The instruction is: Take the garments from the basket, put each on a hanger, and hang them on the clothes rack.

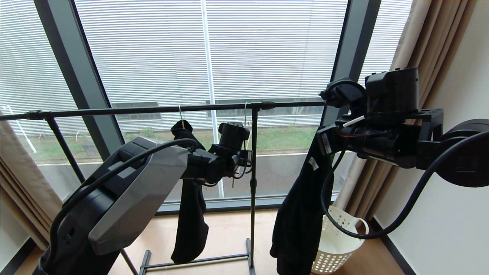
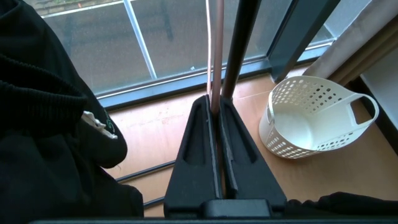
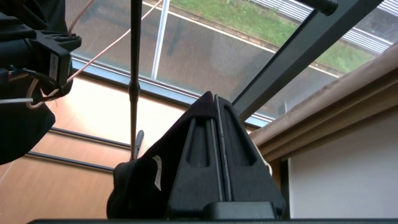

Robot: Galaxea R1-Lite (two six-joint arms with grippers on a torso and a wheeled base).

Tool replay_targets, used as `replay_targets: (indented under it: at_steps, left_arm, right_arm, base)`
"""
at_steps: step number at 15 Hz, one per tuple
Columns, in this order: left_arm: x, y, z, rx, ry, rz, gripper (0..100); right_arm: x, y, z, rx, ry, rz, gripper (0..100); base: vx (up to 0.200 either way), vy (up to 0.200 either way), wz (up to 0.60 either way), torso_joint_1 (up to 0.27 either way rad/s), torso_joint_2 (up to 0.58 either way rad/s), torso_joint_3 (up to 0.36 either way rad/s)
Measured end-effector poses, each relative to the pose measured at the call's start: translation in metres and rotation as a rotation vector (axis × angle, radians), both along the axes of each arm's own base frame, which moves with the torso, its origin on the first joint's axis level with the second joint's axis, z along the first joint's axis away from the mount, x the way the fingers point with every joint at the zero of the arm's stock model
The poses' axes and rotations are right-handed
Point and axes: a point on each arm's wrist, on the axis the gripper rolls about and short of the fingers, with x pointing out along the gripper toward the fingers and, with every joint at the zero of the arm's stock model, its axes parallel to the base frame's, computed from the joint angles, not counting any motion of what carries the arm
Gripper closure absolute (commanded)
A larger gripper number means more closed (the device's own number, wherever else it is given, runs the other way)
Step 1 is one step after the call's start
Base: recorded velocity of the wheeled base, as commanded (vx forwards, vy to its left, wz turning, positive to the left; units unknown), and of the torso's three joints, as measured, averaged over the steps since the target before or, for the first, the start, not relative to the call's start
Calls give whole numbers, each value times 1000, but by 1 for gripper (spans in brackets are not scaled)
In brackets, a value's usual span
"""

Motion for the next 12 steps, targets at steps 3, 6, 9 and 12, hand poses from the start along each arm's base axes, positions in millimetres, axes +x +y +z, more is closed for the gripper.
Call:
replay_targets:
  at_steps: [3,6,9,12]
  left_arm:
    - [-2,2,8,-6,-11,7,100]
    - [-7,9,22,-3,-23,31,100]
    - [-19,16,29,7,-10,30,100]
    - [-32,23,39,2,-19,24,100]
  right_arm:
    - [0,0,0,0,0,0,100]
    - [0,0,0,-1,1,1,100]
    - [0,0,0,0,-1,0,100]
    - [0,0,0,-1,0,2,100]
  base:
    - [0,0,0,0,0,0]
    - [0,0,0,0,0,0]
    - [0,0,0,0,0,0]
    - [0,0,0,0,0,0]
